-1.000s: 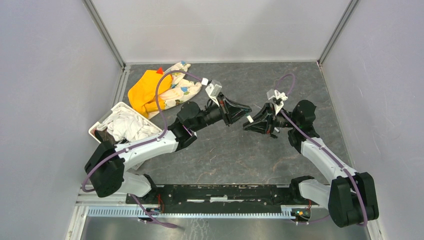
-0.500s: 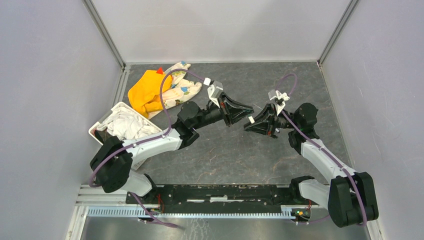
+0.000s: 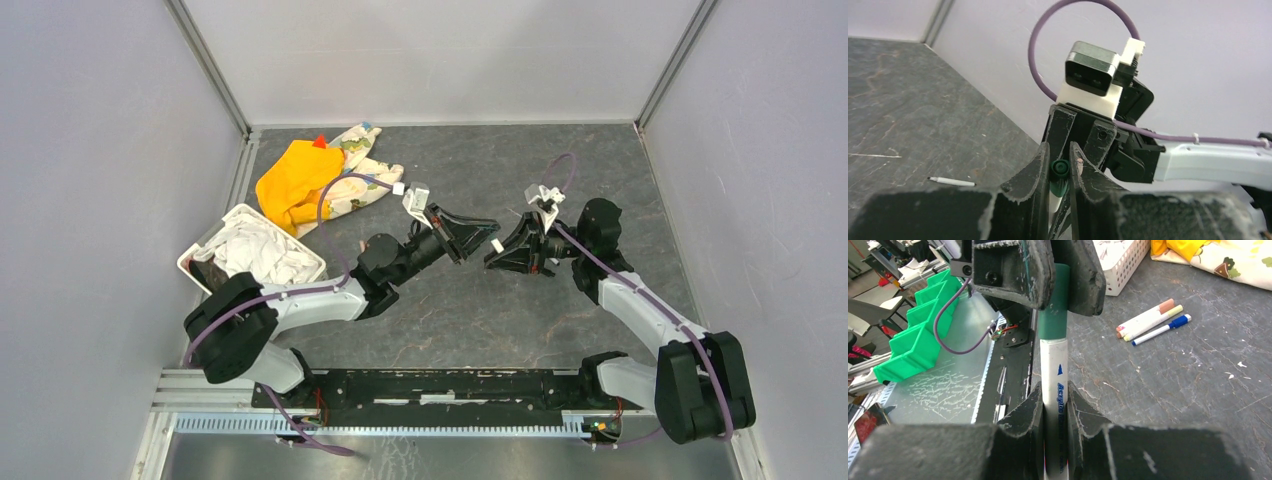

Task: Insert the pens into the pen caps
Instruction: Press the pen cap onto the pen.

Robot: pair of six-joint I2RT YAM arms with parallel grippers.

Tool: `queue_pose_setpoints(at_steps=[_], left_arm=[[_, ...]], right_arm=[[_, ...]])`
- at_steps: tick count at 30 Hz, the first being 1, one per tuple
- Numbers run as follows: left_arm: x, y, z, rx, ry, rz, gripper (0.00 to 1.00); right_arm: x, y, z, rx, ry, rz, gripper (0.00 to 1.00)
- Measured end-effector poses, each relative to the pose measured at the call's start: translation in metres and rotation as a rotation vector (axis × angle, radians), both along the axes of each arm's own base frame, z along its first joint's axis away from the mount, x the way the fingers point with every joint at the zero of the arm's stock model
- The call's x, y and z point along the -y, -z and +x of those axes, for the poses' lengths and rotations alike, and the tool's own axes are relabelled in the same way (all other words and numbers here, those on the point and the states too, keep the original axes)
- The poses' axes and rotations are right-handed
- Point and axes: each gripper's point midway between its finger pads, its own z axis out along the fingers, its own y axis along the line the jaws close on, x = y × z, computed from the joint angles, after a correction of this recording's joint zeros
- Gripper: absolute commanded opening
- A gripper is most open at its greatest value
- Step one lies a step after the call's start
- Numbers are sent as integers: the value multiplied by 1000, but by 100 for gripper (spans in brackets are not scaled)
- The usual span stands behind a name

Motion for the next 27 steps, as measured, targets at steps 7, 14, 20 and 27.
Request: queue_pose_setpoints(at_steps=[7, 14, 20, 27], left_arm=[[-5, 0, 11, -49, -139, -39, 2], [-5, -2, 7, 33, -206, -26, 2], [5, 2, -4, 112, -130, 15, 2], [17, 10, -8, 82, -26, -101, 2]], right_arm=[[-8, -2, 7, -29, 2, -4, 0], [-10, -9, 5, -29, -20, 15, 0], [-9, -8, -2, -1, -66, 10, 0], [-9, -1, -5, 0, -88, -13, 0]])
